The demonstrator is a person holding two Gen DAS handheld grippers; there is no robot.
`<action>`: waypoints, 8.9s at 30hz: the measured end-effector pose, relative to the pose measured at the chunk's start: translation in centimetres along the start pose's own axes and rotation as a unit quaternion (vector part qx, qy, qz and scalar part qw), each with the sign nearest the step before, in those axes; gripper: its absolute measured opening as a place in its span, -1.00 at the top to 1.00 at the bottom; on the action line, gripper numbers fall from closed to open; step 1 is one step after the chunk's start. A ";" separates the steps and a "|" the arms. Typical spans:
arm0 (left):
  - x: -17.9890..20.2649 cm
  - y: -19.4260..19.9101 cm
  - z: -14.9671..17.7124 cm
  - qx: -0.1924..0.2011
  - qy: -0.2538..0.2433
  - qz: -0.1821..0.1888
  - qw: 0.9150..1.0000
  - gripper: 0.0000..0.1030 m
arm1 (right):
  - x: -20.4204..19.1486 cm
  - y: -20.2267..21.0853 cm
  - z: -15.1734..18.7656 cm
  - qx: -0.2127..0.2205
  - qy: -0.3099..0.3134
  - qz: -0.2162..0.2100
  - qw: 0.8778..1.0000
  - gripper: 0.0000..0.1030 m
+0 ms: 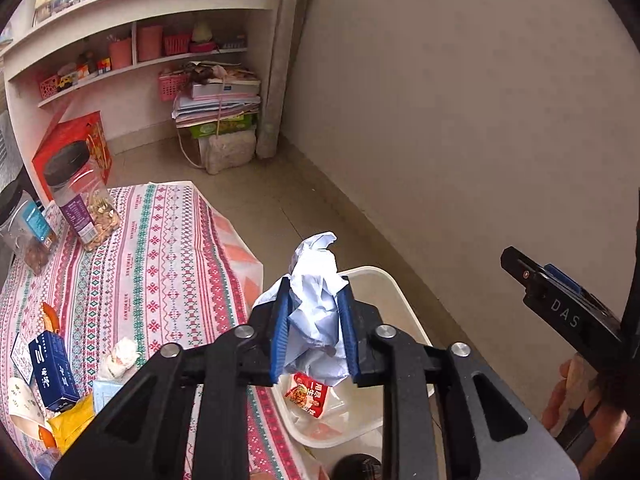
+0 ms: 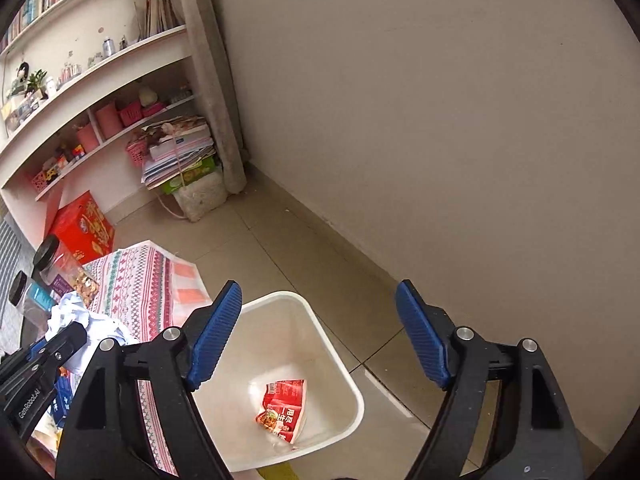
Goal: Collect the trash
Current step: 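Open the right gripper over the bin while the left gripper drops the white paper in, then grasp the white paper cup with the left gripper and lift it, then grasp the blue box with the right gripper and lift it, then carry the blue box over the bin and open the right gripper, then lower the paper cup into the bin and open the left gripper, then grasp the white-and-blue card box with the left gripper and lift it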
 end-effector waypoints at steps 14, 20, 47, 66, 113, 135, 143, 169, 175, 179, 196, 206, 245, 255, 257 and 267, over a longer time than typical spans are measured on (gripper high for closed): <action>-5.4 4.8 0.8 0.046 -0.006 -0.116 0.992 -0.18 | -5.2 3.6 1.4 0.046 0.022 -0.041 0.998 -0.86; -9.2 8.0 2.5 0.069 0.017 -0.173 0.982 -0.55 | -9.5 5.1 3.8 0.062 0.065 -0.061 0.994 -0.86; -26.9 14.9 20.0 -0.059 0.134 -0.296 0.944 -0.62 | -26.5 6.2 20.3 -0.032 0.239 -0.147 0.959 -0.86; -37.5 5.7 30.9 -0.293 0.338 -0.127 0.885 -0.62 | -30.3 3.0 25.8 -0.118 0.289 -0.155 0.937 -0.87; -38.4 24.2 22.7 0.006 0.200 -0.299 0.933 -0.04 | -41.3 -3.1 40.2 -0.294 0.347 -0.154 0.877 -0.14; -37.7 23.8 22.4 0.014 0.217 -0.286 0.933 -0.04 | -41.7 8.4 30.2 -0.232 0.268 -0.329 0.875 -0.05; -36.4 22.3 21.4 0.013 0.204 -0.278 0.939 -0.04 | -39.3 9.2 28.2 -0.182 0.275 -0.341 0.880 -0.05; -30.5 15.4 17.9 -0.010 0.140 -0.246 0.959 -0.04 | -29.9 4.1 19.4 -0.108 0.234 -0.244 0.935 -0.06; -29.1 14.4 17.4 -0.012 0.126 -0.241 0.962 -0.04 | -26.3 2.7 16.3 -0.085 0.221 -0.198 0.951 -0.06; -28.1 13.8 16.9 -0.012 0.118 -0.238 0.964 -0.04 | -23.3 1.5 14.4 -0.077 0.209 -0.157 0.962 -0.06; -19.6 9.7 13.0 -0.004 0.081 -0.172 0.982 -0.04 | -7.7 -3.0 6.3 -0.063 0.102 0.008 0.993 -0.43; -11.6 5.6 7.5 0.005 0.064 -0.109 0.992 -0.04 | -4.7 -2.5 4.6 -0.059 0.086 0.012 0.994 -0.63; -13.9 4.2 6.2 -0.002 0.080 -0.151 0.985 -0.40 | -12.4 -0.9 7.8 -0.050 0.119 -0.023 0.991 -0.86; -21.7 5.5 11.2 -0.035 0.121 -0.196 0.973 -0.44 | -21.0 -1.2 13.1 -0.069 0.178 -0.055 0.980 -0.86; -23.4 5.9 12.4 -0.047 0.125 -0.210 0.969 -0.47 | -22.6 -1.3 14.3 -0.074 0.193 -0.061 0.977 -0.86; -35.6 6.4 21.2 -0.159 0.225 -0.295 0.915 -0.59 | -28.4 -1.6 20.1 -0.099 0.249 -0.083 0.960 -0.86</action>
Point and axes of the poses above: each gripper's, at about its wrist camera, not at the fingertips, and y roughly against the way its jaws point, x to its right, z to its underside, the point moved 9 cm from there along -y, roughly the way its jaws point, and after that the axes turned 14 degrees about -y, right-handed, at the moved point
